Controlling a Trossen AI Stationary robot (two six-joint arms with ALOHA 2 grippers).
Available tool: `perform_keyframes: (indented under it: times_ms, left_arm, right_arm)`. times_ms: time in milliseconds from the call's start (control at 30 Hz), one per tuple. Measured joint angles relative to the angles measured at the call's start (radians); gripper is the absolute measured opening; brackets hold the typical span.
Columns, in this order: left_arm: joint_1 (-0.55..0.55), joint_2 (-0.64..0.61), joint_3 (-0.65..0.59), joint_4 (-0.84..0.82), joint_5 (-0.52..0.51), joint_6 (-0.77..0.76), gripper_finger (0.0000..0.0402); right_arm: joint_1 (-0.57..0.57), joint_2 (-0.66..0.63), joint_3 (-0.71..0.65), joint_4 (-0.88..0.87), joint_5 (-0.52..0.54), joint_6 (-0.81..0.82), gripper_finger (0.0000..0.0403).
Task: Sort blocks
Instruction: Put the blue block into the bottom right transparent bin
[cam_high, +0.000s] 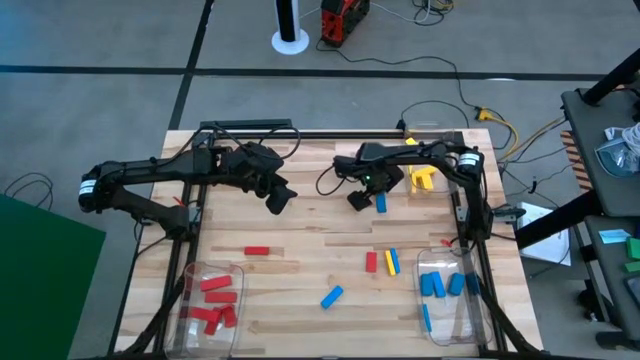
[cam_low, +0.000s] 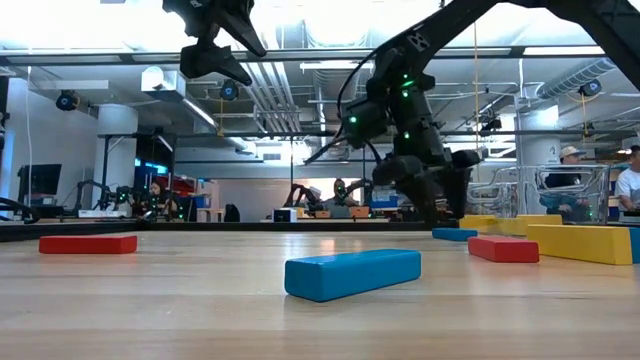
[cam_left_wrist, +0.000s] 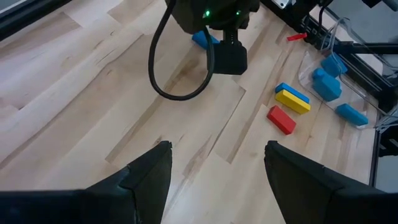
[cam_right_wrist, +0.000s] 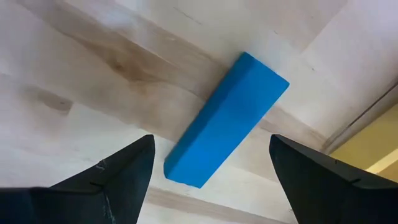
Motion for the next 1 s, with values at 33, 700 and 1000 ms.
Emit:
perform_keyframes:
  times_ms: [33, 700, 1000]
  left_arm:
    - [0.0, 0.0, 0.0, 0.0, 0.0, 0.0, 0.0231]
    - [0.0, 0.0, 0.0, 0.0, -0.002, 0.023, 0.0231]
    - [0.0, 0.0, 0.0, 0.0, -0.003, 0.023, 0.0231]
  right_arm:
    - [0.0, 0.002, -0.005, 0.003, 0.0, 0.002, 0.0309]
    - [0.032, 0.011, -0.082, 0.146, -0.094, -0.013, 0.0259]
    - [0.037, 0.011, -0.081, 0.162, -0.108, -0.003, 0.0138]
